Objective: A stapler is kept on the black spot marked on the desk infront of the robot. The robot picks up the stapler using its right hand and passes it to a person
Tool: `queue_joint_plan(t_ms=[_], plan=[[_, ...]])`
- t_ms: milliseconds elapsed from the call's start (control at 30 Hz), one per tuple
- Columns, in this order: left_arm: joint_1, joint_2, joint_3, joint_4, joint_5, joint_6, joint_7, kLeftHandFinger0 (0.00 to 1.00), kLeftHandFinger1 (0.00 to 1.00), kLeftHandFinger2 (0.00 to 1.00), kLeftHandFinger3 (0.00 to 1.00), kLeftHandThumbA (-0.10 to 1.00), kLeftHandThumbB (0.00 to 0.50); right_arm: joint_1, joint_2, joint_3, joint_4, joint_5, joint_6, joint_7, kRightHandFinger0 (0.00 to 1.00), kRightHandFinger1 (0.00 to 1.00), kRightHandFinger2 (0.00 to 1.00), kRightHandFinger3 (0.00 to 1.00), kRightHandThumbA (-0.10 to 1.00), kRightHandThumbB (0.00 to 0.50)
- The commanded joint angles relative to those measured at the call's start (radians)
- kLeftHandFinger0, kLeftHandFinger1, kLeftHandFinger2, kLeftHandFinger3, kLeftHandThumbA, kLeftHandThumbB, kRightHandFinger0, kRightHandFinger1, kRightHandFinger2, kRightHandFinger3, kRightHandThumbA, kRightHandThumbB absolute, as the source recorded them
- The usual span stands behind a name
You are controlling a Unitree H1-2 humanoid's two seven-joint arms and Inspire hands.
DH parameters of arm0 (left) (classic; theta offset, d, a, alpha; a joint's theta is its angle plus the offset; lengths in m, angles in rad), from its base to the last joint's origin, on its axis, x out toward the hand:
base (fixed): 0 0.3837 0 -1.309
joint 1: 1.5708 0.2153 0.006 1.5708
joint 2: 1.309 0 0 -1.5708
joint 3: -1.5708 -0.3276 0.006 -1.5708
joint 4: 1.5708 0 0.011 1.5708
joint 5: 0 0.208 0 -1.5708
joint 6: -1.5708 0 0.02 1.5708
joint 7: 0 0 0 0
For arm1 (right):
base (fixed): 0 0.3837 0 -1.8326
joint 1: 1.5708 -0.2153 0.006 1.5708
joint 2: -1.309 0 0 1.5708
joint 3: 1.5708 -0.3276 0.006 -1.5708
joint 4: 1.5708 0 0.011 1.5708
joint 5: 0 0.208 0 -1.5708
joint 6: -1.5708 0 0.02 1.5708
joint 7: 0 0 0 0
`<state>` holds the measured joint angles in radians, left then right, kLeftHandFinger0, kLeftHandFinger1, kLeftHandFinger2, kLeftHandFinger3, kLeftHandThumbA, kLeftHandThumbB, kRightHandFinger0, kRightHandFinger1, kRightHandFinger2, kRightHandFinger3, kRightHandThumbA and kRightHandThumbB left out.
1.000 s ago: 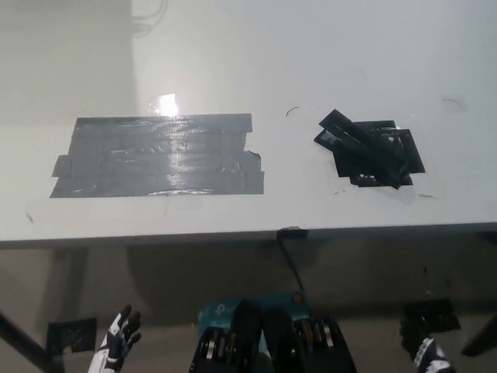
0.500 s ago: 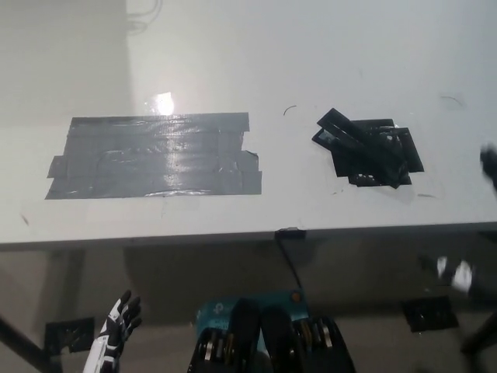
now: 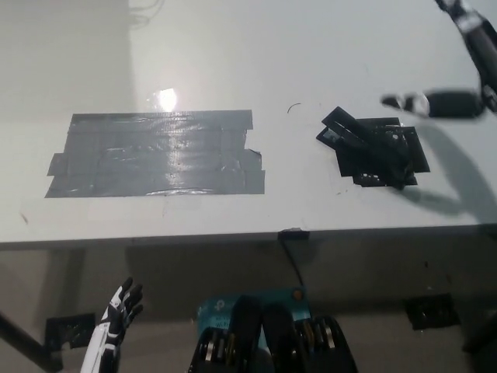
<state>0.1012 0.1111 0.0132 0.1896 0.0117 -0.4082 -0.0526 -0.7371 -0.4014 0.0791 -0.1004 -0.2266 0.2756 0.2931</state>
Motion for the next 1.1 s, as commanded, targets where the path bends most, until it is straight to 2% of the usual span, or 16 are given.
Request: queue_joint_plan(t_ms=[0, 100, 200, 233, 300, 533, 633, 700, 833, 867, 1067], plan=[[-0.023, 0.018, 0.013, -0.029, -0.020, -0.017, -0.005, 1.00, 1.00, 1.00, 1.00, 1.00, 0.482, -0.254, -0.025, 0.061, 0.197, -0.210, 0.194, 0.155, 1.00, 1.00, 1.00, 1.00, 1.00, 0.330], [-0.022, 0.018, 0.014, -0.026, -0.025, -0.015, -0.007, 1.00, 1.00, 1.00, 1.00, 1.00, 0.477, -0.286, 0.012, 0.082, 0.336, -0.217, 0.194, 0.126, 1.00, 1.00, 1.00, 1.00, 1.00, 0.356], [-0.022, 0.018, 0.014, -0.026, -0.025, -0.015, -0.008, 1.00, 1.00, 1.00, 1.00, 1.00, 0.477, -0.292, 0.019, 0.079, 0.353, -0.229, 0.194, 0.130, 1.00, 1.00, 1.00, 1.00, 1.00, 0.356], [-0.023, 0.018, 0.011, -0.026, -0.029, -0.011, -0.013, 1.00, 1.00, 1.00, 1.00, 1.00, 0.486, -0.299, 0.038, 0.108, 0.440, -0.243, 0.194, 0.106, 1.00, 1.00, 1.00, 1.00, 1.00, 0.357], [-0.026, 0.017, 0.011, -0.024, -0.031, -0.011, -0.014, 1.00, 1.00, 1.00, 1.00, 1.00, 0.490, -0.303, 0.055, 0.114, 0.487, -0.279, 0.194, 0.100, 1.00, 1.00, 1.00, 1.00, 1.00, 0.384], [-0.027, 0.019, 0.008, -0.022, -0.023, -0.020, -0.013, 1.00, 1.00, 1.00, 1.00, 1.00, 0.475, -0.290, 0.105, 0.095, 0.565, -0.334, 0.194, 0.098, 1.00, 1.00, 1.00, 1.00, 1.00, 0.390], [-0.027, 0.020, 0.008, -0.024, -0.028, -0.013, -0.015, 1.00, 1.00, 1.00, 1.00, 1.00, 0.476, -0.281, 0.110, 0.105, 0.582, -0.345, 0.194, 0.108, 1.00, 1.00, 1.00, 1.00, 1.00, 0.351], [-0.028, 0.019, 0.008, -0.029, -0.028, -0.004, -0.014, 1.00, 1.00, 1.00, 1.00, 1.00, 0.480, -0.274, 0.110, 0.115, 0.603, -0.345, 0.194, 0.104, 1.00, 1.00, 1.00, 1.00, 1.00, 0.349], [-0.029, 0.018, 0.009, -0.025, -0.025, -0.007, -0.012, 1.00, 1.00, 1.00, 1.00, 1.00, 0.473, -0.273, 0.118, 0.118, 0.654, -0.329, 0.194, 0.085, 1.00, 1.00, 1.00, 1.00, 1.00, 0.358], [-0.029, 0.019, 0.008, -0.027, -0.022, -0.006, -0.012, 1.00, 1.00, 1.00, 1.00, 1.00, 0.482, -0.263, 0.127, 0.107, 0.657, -0.338, 0.194, 0.087, 1.00, 1.00, 1.00, 1.00, 1.00, 0.373], [-0.029, 0.021, 0.006, -0.032, -0.017, -0.001, -0.012, 1.00, 1.00, 1.00, 1.00, 1.00, 0.479, -0.238, 0.136, 0.115, 0.643, -0.375, 0.194, 0.106, 1.00, 1.00, 1.00, 1.00, 1.00, 0.366]])
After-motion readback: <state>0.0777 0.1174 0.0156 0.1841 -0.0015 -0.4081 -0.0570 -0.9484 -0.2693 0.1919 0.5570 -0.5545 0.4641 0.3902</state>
